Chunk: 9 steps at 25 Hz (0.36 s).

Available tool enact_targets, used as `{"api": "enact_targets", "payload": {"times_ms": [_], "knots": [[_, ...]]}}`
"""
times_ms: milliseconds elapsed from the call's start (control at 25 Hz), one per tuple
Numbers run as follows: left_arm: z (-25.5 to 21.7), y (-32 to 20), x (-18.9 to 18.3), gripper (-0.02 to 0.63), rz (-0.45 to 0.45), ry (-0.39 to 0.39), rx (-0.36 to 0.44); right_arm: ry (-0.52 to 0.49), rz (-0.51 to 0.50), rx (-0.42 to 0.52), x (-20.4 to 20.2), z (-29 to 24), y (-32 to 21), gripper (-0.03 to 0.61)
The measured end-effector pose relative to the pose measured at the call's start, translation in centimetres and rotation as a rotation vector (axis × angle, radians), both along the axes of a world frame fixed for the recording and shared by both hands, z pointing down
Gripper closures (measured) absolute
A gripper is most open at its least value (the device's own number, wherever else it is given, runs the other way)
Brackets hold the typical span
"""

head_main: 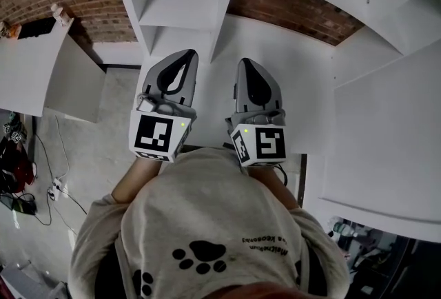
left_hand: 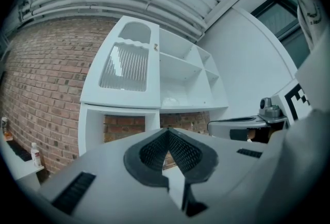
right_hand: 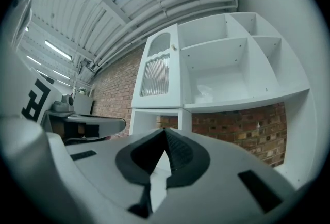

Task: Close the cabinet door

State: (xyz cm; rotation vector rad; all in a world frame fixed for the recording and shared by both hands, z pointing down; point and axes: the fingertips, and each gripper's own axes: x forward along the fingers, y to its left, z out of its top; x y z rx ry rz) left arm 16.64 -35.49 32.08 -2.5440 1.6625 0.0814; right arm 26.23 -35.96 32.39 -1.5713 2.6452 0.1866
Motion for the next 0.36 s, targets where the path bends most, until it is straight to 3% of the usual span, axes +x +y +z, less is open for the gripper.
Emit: {"api": "enact_targets", "payload": {"times_ms": [360], "knots": [[1.1, 0.8, 0.6, 0.604, -0.033, 0.002, -0.012, -0.018, -0.062, -0.012, 0.0, 0.8, 0.1, 0.569]]}}
